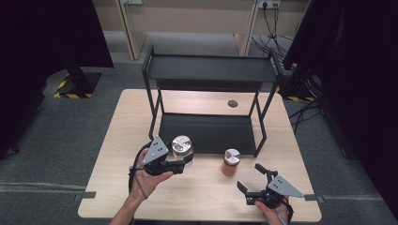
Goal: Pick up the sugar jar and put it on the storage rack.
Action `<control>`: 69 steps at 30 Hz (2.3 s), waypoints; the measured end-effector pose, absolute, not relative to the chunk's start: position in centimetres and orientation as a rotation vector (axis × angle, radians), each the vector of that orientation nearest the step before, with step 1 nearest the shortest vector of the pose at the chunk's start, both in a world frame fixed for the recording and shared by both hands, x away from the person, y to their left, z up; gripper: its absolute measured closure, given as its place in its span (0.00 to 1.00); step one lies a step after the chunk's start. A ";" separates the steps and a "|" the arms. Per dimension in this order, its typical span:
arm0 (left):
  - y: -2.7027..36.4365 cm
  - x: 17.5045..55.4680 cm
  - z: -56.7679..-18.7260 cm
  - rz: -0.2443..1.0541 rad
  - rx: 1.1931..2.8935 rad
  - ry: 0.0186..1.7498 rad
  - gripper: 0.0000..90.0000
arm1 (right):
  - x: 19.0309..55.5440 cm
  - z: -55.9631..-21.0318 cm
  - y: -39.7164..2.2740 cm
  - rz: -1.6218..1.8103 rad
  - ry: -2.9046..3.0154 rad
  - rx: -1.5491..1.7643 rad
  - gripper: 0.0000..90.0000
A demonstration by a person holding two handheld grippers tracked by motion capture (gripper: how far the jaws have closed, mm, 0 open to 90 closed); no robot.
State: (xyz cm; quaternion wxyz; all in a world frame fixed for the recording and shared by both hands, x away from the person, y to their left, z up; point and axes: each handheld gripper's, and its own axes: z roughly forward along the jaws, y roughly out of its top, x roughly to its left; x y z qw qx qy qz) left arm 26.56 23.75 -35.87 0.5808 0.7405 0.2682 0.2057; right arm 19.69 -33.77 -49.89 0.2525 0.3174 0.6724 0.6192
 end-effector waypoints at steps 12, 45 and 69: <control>24.0 28.4 -31.1 0.493 1.739 0.593 0.35 | 19.7 -49.9 -33.8 1.687 1.826 0.865 0.01; 24.7 33.1 -20.4 0.516 1.759 0.662 0.35 | 19.7 -49.9 -33.8 1.686 1.833 0.862 0.01; 23.1 33.9 -14.2 0.598 1.734 0.700 0.35 | 19.8 -50.0 -33.8 1.693 1.834 0.864 0.01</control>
